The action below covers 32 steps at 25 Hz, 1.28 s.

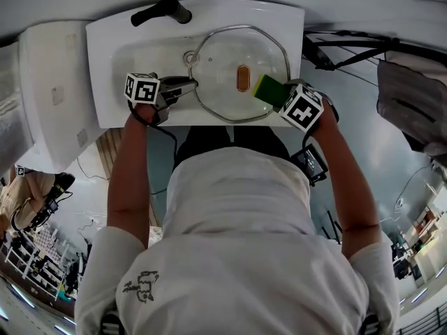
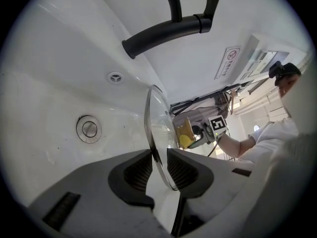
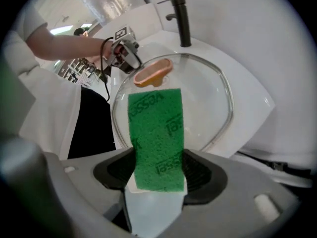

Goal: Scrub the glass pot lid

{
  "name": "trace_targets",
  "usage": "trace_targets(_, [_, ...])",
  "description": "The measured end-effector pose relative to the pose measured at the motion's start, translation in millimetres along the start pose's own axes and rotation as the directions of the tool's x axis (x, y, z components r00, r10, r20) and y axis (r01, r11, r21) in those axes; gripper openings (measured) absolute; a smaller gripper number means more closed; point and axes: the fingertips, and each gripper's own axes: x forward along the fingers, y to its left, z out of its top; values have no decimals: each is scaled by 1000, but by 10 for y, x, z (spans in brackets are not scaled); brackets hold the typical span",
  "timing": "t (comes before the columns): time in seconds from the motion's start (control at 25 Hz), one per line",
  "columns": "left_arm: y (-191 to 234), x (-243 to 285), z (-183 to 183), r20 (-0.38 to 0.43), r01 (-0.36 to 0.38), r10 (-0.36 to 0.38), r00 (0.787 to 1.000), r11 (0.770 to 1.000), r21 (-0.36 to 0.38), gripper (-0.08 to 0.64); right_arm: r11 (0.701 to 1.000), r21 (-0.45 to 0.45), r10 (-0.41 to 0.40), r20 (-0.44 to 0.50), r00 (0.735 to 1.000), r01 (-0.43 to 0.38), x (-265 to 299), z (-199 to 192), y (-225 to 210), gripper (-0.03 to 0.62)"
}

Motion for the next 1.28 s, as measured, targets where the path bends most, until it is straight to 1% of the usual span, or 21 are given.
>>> trace_targets(0.12, [-11,-1,0,-6,-3,3,1000,1000,-3,97,995,94,-25,8,1000,24,-23,-185,-265,291])
trace_targets(0.24, [24,-5,-3,1,-7,7,1000,1000,-7,97,986,150,-74,-1,997,73,-73,-320,-443,293])
trace_targets(0.32, [22,5,1,3,0,0,1000,1000,-11,97,978,185,-104,12,995,100,-142,-346,-503,293])
trace_targets(0.4, [8,8,18,1,2,-2,1000,1000,-8,97,966,221,-144,40,989,132,-271,-280,-531,293])
trace_targets(0.48, [0,5,0,-2,4,-4,1000,1000,-10,97,953,267,-174,84,981,146,-439,-104,-459,293])
trace_targets(0.56, [20,0,-40,-4,11,-11,1000,1000,-16,97,943,303,-186,140,973,136,-596,191,-299,293])
trace_targets(0.68, [3,-14,-14,-24,33,-33,999,999,-12,95,939,328,-186,225,956,105,-751,804,-11,293])
trace_targets(0.8, [-66,6,-58,-60,69,-71,996,997,-30,95,936,345,-176,282,943,71,-758,1376,273,293])
trace_targets(0.88, [-71,-2,-73,-69,84,-87,994,996,-38,95,932,360,-163,309,937,43,-684,1721,411,293])
trace_targets(0.96, [-66,-18,-53,-77,97,-99,992,995,-36,92,926,376,-151,315,937,23,-529,2002,484,293])
trace_targets(1.04, [-65,-31,-52,-83,107,-110,990,994,-35,91,923,385,-146,288,946,25,-301,2182,506,293])
trace_targets(1.16, [-67,-33,-54,-74,114,-117,990,992,-45,89,922,384,-149,235,961,49,50,2303,468,294])
trace_targets(1.28, [-73,-14,-39,-57,119,-123,991,991,-56,84,922,378,-173,194,966,89,233,2325,448,293])
